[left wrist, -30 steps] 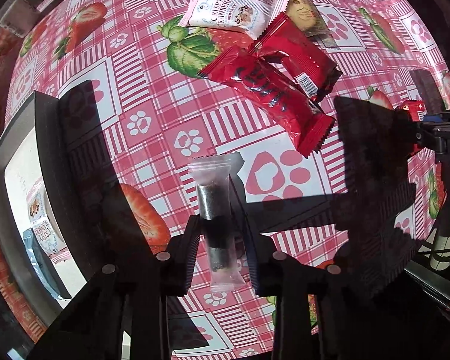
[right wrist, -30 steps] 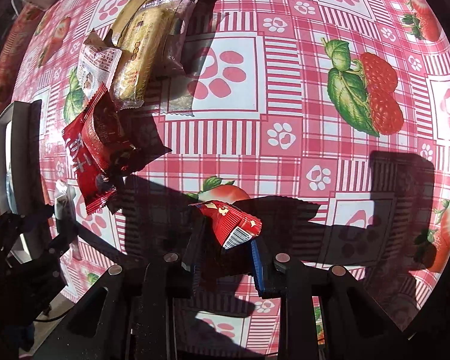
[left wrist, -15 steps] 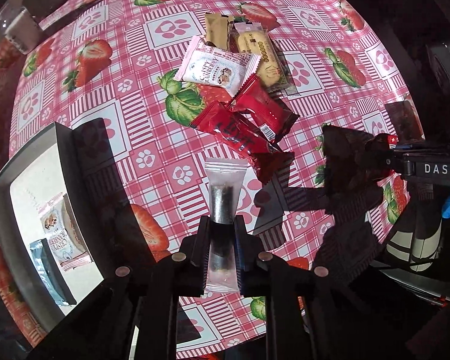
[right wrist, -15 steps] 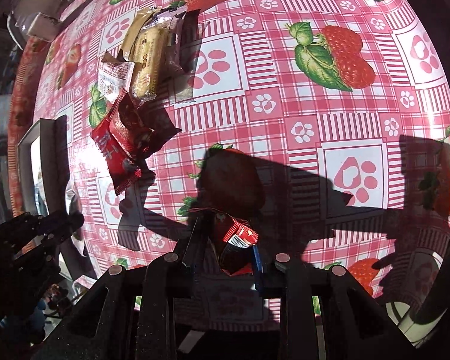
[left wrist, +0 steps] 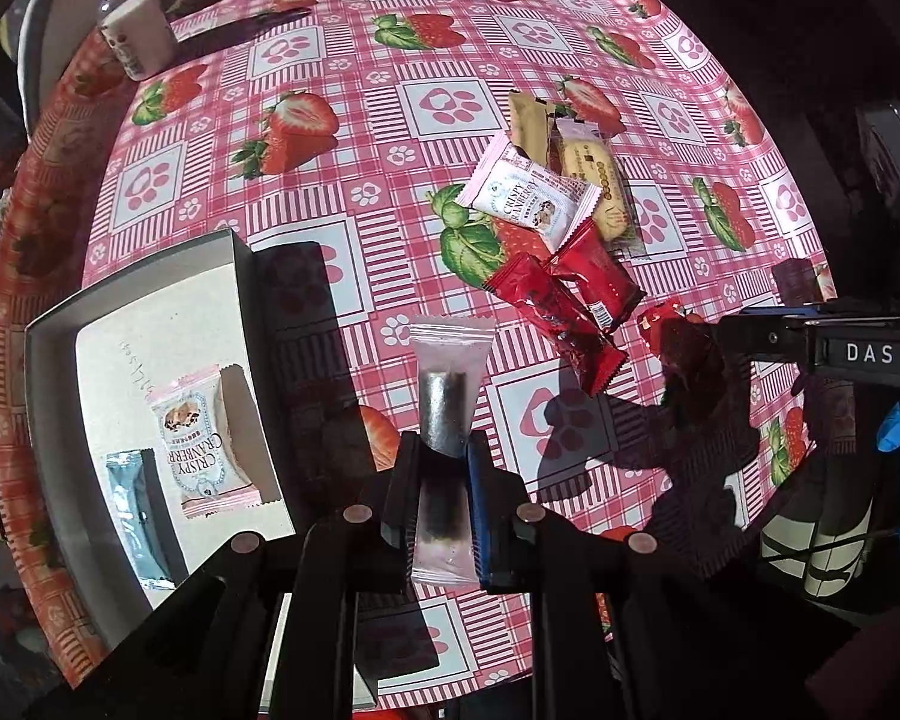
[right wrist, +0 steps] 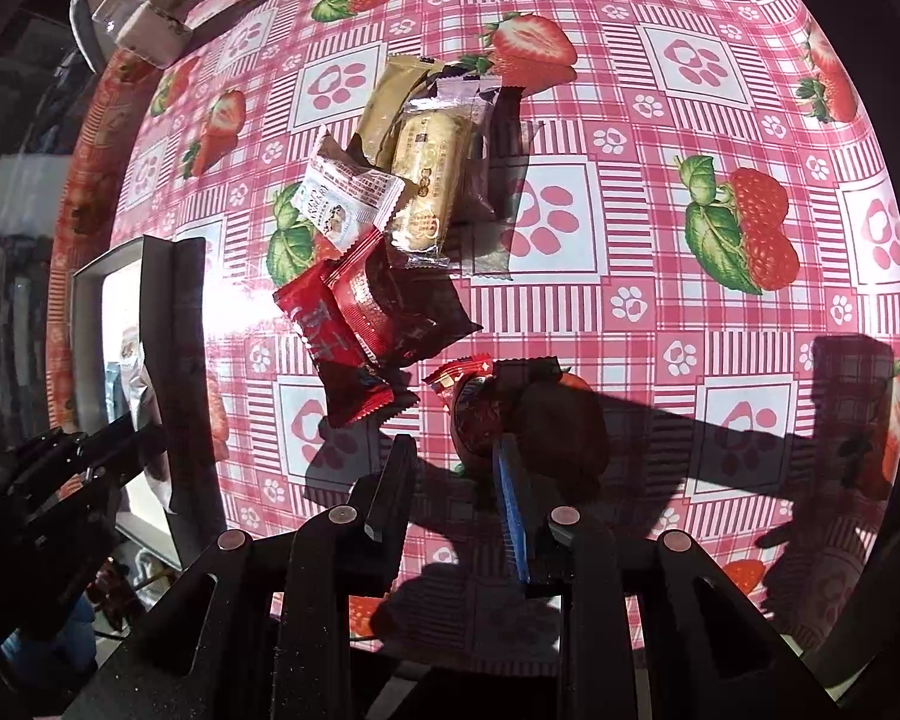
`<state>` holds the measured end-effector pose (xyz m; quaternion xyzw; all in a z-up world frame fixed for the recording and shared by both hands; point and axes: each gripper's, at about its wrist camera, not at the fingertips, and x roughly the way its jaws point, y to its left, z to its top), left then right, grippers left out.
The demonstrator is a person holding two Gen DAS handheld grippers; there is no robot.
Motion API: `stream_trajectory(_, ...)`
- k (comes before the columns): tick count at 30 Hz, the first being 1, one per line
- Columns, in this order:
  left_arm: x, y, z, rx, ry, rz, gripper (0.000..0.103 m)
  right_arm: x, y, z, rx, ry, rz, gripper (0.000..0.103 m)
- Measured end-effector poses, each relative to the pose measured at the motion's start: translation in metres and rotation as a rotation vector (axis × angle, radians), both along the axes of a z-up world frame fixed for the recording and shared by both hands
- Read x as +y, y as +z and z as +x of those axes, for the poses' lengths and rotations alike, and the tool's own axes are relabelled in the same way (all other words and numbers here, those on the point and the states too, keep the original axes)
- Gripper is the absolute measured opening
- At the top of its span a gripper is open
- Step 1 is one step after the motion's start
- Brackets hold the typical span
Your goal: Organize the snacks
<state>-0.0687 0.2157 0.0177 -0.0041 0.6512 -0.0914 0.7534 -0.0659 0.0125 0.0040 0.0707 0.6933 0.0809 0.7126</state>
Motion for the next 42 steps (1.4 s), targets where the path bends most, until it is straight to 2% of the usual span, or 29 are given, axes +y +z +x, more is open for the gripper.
stream_trajectory(6,0.023,0.006,-0.003,-0.018,0.059,0.000,0.017,0.031,0.007,0.006,-0.028,0.059,0.005,0.029)
stream_trajectory(11,0.043,0.004,-0.007,0.001,0.109,-0.045,0.021,0.045,0.012,0.012,-0.032,0.090,0.007,0.029)
stream_trajectory(15,0.029,-0.011,-0.011,0.055,0.050,-0.045,0.041,0.047,0.012,0.008,-0.030,0.099,0.001,0.029)
stream_trajectory(19,0.006,-0.031,-0.008,0.079,-0.005,0.063,0.057,0.040,0.007,0.001,-0.006,0.081,0.000,0.029)
stream_trajectory(21,0.005,-0.045,-0.005,0.121,0.018,0.075,0.057,0.034,0.005,-0.002,0.002,0.069,-0.001,0.029)
stream_trajectory(23,0.010,-0.057,-0.006,0.167,0.062,0.044,0.057,0.029,0.005,-0.005,0.007,0.060,-0.006,0.029)
stream_trajectory(26,0.020,-0.065,-0.010,0.179,0.112,0.038,0.058,0.018,0.004,-0.010,0.015,0.048,-0.010,0.029)
stream_trajectory(28,0.030,-0.068,-0.012,0.187,0.142,-0.003,0.058,0.012,0.001,-0.011,0.025,0.040,-0.010,0.029)
stream_trajectory(31,0.039,-0.071,-0.014,0.190,0.155,-0.008,0.058,0.004,-0.012,-0.011,0.073,0.013,0.015,0.030)
stream_trajectory(32,0.042,-0.072,-0.014,0.196,0.162,-0.012,0.058,0.001,-0.017,-0.011,0.096,-0.003,0.021,0.038)
stream_trajectory(33,0.045,-0.074,-0.015,0.208,0.172,-0.023,0.058,-0.002,-0.023,-0.011,0.118,-0.023,0.026,0.051)
stream_trajectory(34,0.046,-0.076,-0.014,0.219,0.181,-0.035,0.059,-0.005,-0.028,-0.011,0.135,-0.042,0.026,0.077)
stream_trajectory(35,0.047,-0.077,-0.014,0.223,0.185,-0.037,0.060,-0.009,-0.032,-0.011,0.136,-0.061,0.026,0.082)
stream_trajectory(42,0.038,-0.085,-0.002,0.213,0.221,0.028,0.072,-0.027,-0.058,-0.007,0.196,-0.125,-0.005,0.082)
